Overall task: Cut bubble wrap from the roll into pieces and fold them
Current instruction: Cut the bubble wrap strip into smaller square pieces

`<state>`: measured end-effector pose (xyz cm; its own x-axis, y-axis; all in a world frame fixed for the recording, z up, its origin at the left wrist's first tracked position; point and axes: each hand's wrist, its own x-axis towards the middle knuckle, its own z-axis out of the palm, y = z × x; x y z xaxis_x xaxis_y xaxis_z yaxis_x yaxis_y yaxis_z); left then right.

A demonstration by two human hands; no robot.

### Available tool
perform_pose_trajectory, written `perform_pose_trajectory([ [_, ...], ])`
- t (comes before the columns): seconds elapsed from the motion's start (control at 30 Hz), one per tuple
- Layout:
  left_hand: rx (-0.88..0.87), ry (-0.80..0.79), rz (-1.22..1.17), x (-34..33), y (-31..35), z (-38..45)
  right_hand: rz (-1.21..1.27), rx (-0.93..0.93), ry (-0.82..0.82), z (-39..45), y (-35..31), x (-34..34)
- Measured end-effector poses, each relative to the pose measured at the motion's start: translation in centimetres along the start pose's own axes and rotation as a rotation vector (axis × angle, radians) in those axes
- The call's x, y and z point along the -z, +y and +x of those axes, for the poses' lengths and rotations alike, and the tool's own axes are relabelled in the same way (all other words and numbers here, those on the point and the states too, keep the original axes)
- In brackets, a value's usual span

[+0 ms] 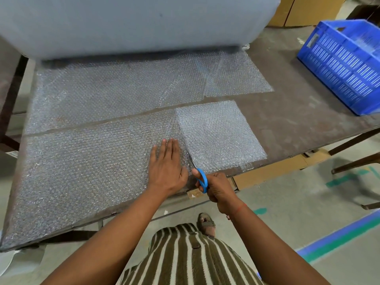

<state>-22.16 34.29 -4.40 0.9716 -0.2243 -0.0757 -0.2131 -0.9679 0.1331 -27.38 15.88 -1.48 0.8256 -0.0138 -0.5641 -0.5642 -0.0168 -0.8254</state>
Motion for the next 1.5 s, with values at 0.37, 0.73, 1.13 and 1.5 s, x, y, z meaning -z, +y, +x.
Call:
perform_pose_trajectory([
  [0.37,-0.008,-0.081,0.072,-1.9,-2.5,1.7,-0.019,-0.074,-0.002,0.5,-1.8,-0.7],
  [0.73,-0.009,-0.078,0.074,-1.9,-2.6,1.6,-0.039,-0.073,-0.018,1.7,-3.0,-0.9],
  [1.13,-0.012,-0.070,0.083,-1.9,-2.5,1.5,-0.049,-0.057,-0.018,2.4,-3.2,-1.1],
  [1.5,-0.010,-0.059,0.077,-2.0,-2.6,1.6,-0.002,-0.069,-0.004,3.8,-4.5,-1.8],
])
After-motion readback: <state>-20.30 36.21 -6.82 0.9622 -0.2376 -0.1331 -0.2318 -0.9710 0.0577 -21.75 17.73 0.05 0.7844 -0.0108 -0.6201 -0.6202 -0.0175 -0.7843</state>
